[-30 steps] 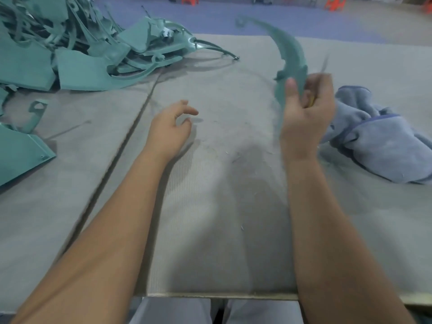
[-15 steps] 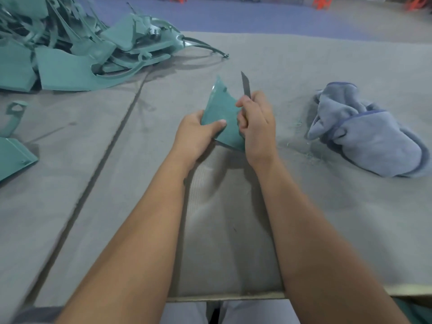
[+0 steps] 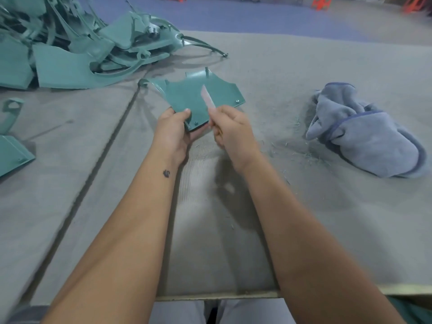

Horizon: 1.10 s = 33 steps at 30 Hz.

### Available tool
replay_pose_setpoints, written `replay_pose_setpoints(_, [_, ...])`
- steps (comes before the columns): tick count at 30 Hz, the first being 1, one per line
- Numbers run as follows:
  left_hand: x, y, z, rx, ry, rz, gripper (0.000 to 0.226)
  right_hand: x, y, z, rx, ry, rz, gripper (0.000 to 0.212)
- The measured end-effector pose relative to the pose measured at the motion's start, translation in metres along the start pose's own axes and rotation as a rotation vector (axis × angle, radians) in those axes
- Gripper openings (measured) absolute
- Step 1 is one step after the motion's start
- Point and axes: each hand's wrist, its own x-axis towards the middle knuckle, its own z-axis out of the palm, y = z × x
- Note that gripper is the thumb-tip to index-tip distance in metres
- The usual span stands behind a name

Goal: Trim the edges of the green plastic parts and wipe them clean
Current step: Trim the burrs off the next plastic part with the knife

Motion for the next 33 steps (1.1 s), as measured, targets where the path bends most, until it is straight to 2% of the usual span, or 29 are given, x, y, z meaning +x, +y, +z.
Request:
replay_pose_setpoints(3, [0.001, 0.001, -0.001, -0.114, -0.001, -0.07, 0.022, -0.001, 0.004, 0.0, -0.052, -0.189, 0.051, 0.033])
replay_pose_setpoints(8, [-0.006, 0.004, 0.003, -0.312, -0.118, -0.127, 0.023, -0.002, 0.007, -0.005, -0.127, -0.281, 0.056, 0.031])
replay_pose_setpoints(11, [-0.009, 0.006, 0.003, -0.42, -0.119, -0.15, 0.031, -0.001, 0.009, -0.007, -0.103, -0.288, 0.045, 0.03])
replay_pose_setpoints(16, [-0.012, 0.01, 0.004, -0.453, -0.13, -0.2, 0.039, 0.0, 0.012, -0.008, -0.1, -0.308, 0.024, 0.029])
replay_pose_setpoints(28, [-0.014, 0.007, 0.002, -0.503, -0.105, -0.113, 0.041, -0.004, 0.013, -0.002, -0.18, -0.247, -0.055, 0.03])
replay_pose_setpoints(33, [-0.011, 0.004, 0.0, -0.542, -0.086, -0.092, 0.032, -0.006, 0.012, -0.002, -0.183, -0.234, -0.083, 0.029])
